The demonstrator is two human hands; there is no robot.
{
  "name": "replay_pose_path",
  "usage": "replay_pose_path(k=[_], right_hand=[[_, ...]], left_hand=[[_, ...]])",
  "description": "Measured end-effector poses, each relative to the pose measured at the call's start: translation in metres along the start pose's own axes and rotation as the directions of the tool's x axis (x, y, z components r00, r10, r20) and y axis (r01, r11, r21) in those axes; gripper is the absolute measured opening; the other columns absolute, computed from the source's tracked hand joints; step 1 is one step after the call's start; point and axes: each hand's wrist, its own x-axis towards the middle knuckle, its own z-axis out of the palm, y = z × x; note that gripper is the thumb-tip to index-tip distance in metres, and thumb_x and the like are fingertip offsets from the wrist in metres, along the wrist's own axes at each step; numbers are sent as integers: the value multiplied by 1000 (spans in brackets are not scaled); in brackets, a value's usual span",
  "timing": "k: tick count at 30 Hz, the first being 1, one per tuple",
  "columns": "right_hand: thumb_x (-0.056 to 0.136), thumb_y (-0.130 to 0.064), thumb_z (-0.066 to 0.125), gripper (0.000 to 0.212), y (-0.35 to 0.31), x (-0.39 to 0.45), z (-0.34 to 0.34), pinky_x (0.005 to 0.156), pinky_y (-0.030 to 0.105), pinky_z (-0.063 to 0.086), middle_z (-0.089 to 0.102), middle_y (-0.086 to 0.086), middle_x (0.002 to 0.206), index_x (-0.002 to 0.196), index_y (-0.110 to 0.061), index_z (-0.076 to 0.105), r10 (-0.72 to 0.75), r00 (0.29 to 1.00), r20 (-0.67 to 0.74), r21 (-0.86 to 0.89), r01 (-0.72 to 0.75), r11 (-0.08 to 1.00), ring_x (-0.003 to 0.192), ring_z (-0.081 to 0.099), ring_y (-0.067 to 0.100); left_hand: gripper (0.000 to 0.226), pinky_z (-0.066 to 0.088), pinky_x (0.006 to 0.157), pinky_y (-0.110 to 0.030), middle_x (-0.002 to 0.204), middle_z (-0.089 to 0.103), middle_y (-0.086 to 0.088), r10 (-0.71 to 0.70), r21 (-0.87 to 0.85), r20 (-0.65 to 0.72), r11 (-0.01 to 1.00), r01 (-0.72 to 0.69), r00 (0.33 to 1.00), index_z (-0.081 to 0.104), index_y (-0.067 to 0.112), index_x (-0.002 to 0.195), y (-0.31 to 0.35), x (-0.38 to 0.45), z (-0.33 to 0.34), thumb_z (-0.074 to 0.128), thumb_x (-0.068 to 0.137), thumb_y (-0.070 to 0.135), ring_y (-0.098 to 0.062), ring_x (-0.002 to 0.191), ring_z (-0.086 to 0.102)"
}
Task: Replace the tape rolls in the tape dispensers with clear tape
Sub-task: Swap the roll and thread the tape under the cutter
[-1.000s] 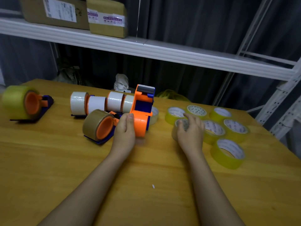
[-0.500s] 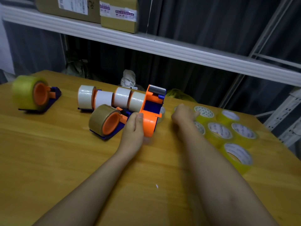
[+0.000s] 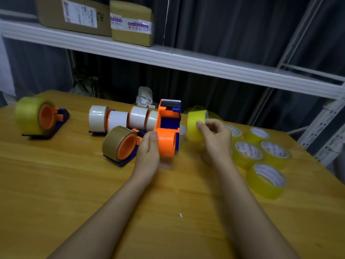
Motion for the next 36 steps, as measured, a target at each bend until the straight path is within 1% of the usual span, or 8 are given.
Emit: replay_pose_path(k=[2, 5, 11, 16, 22, 26, 33, 36], right_hand=[[88, -18, 68, 4, 6, -18, 0, 71, 19, 47, 64, -4, 83, 84, -18, 66, 81, 996, 46, 208, -88, 974, 79, 59, 5], [88, -13, 66, 6, 22, -38, 9, 68, 20, 44, 64, -3, 79, 83, -17, 66, 221, 969, 112, 449, -247, 859, 74, 56, 7], [85, -12, 64, 5, 35, -46, 16, 75, 22, 47, 68, -1, 84, 81, -13, 67, 215, 948, 234, 648, -317, 692, 82, 60, 11], [51, -49, 88, 44, 35, -48, 18, 110, 44, 36, 51, 3, 142, 81, -20, 77, 174, 948, 265, 594, -302, 746, 132, 46, 19], [57, -36, 82, 40, 33, -54, 19, 81, 24, 50, 64, 1, 117, 90, -20, 68, 80, 931, 356, 577, -286, 765, 111, 59, 18], [58, -27, 85, 70, 35, -53, 17, 99, 34, 47, 57, 4, 129, 117, -30, 47, 102, 921, 376, 492, -291, 821, 123, 55, 16], [70, -36, 72, 74, 30, -59, 14, 81, 17, 51, 53, 1, 131, 136, -35, 39, -12, 923, 386, 340, -130, 931, 121, 52, 10], [72, -49, 74, 69, 32, -60, 18, 61, 17, 52, 52, 7, 132, 132, -44, 40, 28, 904, 427, 354, -196, 915, 119, 54, 24]], left_hand=[[26, 40, 53, -6, 78, 49, 4, 7, -7, 15, 1000, -7, 1000, 47, 27, 87, 3, -1, 0, 27, 104, 25, 12, 56, 50], [27, 38, 54, -7, 75, 48, 3, 20, 4, 35, 1000, -21, 999, 48, 24, 86, 2, -3, -1, 28, 104, 24, 9, 55, 49], [25, 42, 47, -8, 79, 47, 1, -10, 4, 68, 1000, 10, 998, 46, 6, 105, 6, -6, 1, 27, 103, 22, 14, 57, 53], [22, 41, 56, -7, 81, 51, 4, 14, 31, 79, 999, -17, 997, 48, 14, 97, 6, -6, 3, 30, 103, 25, 8, 65, 53], [23, 44, 48, -8, 79, 51, 0, 37, -16, 124, 999, -35, 992, 48, 4, 102, 17, -14, 6, 29, 103, 17, 10, 62, 58], [29, 45, 48, -10, 85, 56, -1, -39, -105, 143, 993, 54, 989, 50, 6, 110, 16, -14, 3, 28, 103, 24, 7, 64, 60], [39, 47, 96, -32, 116, 63, -5, -81, -169, 232, 978, 122, 969, 56, 26, 116, 10, -13, 4, 30, 97, 48, -16, 112, 59], [28, 50, 85, -21, 104, 64, 6, -65, -167, 273, 979, 114, 960, 55, 28, 107, 13, -14, 4, 28, 102, 32, -3, 95, 62]])
